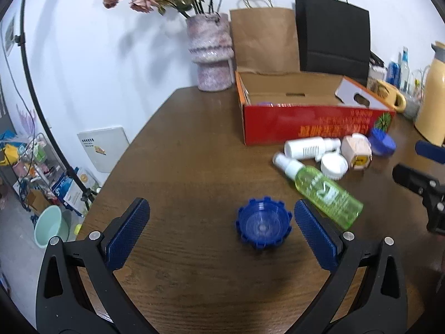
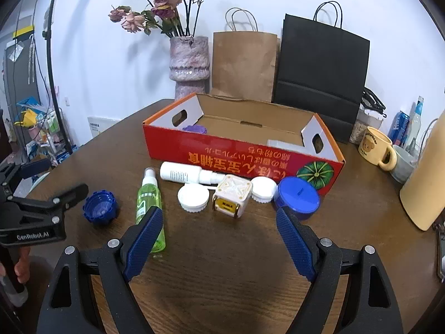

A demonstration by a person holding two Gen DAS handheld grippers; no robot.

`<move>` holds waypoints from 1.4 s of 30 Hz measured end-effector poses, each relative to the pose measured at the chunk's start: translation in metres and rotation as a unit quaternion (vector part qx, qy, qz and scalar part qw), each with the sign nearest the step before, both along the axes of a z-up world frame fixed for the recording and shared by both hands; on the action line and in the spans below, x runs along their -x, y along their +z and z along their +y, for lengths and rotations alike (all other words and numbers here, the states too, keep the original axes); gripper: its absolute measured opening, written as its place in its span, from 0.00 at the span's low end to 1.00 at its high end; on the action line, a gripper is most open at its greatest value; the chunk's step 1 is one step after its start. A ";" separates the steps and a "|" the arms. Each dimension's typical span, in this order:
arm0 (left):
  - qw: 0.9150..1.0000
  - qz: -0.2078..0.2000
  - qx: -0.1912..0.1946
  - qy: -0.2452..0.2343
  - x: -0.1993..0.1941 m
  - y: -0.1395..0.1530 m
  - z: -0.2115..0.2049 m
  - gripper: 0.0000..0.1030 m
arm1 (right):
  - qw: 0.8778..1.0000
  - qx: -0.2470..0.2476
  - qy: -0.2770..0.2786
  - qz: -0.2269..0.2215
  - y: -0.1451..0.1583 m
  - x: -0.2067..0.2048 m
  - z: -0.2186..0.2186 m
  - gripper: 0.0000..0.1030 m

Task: Organize rigid objects
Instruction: 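Withdraw both tools from the box and move the left tool to the blue cap, then close the left tool fingers on the blue bottle cap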

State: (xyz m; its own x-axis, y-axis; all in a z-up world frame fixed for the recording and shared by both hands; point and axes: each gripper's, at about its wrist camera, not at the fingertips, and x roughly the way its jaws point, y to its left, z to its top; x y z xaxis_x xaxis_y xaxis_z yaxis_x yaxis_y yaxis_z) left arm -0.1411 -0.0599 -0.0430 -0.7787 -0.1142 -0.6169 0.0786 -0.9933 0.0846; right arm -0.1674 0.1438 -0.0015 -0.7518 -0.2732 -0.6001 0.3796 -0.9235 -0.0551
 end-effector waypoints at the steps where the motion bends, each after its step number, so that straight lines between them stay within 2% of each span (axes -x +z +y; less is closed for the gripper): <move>1: 1.000 -0.004 -0.001 -0.004 0.000 -0.002 0.000 1.00 | 1.000 -0.001 -0.001 -0.002 -0.002 -0.001 -0.001 0.86; 10: 0.998 -0.054 -0.022 -0.026 0.013 -0.022 0.005 1.00 | 1.000 -0.009 -0.009 -0.008 -0.011 -0.001 -0.005 0.86; 21: 0.996 -0.077 -0.022 -0.040 0.026 -0.028 0.015 0.99 | 1.000 -0.004 -0.010 -0.020 -0.019 0.004 -0.003 0.86; 23: 0.996 -0.080 -0.026 -0.042 0.028 -0.029 0.015 0.93 | 1.000 -0.003 -0.011 -0.021 -0.019 0.005 -0.003 0.86; 27: 0.993 -0.102 -0.031 -0.046 0.035 -0.035 0.016 0.74 | 1.000 -0.001 -0.012 -0.023 -0.021 0.005 -0.002 0.86; 29: 0.992 -0.109 -0.037 -0.045 0.038 -0.037 0.016 0.70 | 1.000 -0.001 -0.012 -0.024 -0.021 0.005 -0.002 0.86; 33: 0.992 -0.106 -0.045 -0.058 0.036 -0.037 0.018 0.49 | 1.000 -0.001 -0.010 -0.024 -0.021 0.006 -0.003 0.86; 42: 0.994 -0.081 -0.033 -0.058 0.027 -0.025 0.017 0.49 | 1.000 -0.008 -0.001 -0.027 -0.024 0.005 -0.008 0.86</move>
